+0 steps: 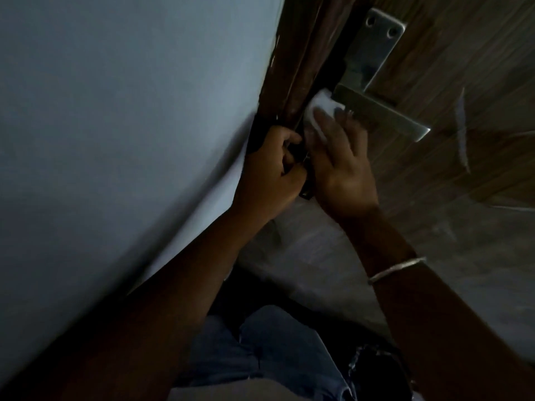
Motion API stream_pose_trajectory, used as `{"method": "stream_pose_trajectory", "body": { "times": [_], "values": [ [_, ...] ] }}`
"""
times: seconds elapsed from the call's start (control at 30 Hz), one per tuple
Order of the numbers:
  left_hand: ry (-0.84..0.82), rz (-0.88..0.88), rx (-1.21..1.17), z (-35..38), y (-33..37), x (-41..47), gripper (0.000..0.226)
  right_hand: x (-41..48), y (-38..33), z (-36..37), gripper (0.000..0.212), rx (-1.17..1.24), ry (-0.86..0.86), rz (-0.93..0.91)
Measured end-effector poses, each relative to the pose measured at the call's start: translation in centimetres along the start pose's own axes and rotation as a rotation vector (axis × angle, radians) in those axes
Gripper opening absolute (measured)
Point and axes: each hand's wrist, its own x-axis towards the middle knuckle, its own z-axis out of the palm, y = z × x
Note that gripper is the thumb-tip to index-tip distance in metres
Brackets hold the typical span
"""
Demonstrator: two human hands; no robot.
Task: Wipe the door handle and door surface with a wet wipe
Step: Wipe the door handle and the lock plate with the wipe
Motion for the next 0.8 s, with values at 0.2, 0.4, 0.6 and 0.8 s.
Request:
{"method": "stream_pose_trajectory", "body": {
  "times": [0.2,0.4,0.6,0.8],
  "values": [
    [0.053,0.031,-0.045,1.3,0.1,-0.1,0.028,1.2,1.6,0.5,0.031,-0.411,-0.05,-0.138],
    [0.122,-0.001,-0.102,2.0,0.1,0.1,0.031,-1.7,1.8,0.2,0.04,-0.334,-0.091,-0.003],
    [0.175,-0.021,-0.129,2.9,0.2,0.3,0.028,-0.1,1.5,1.3,0.051,-0.327,-0.176,-0.041],
    [0.191,-0.044,-0.126,2.9,-0.1,0.2,0.029,-2.0,2.6,0.8,0.051,-0.35,-0.084,0.037]
  ]
}}
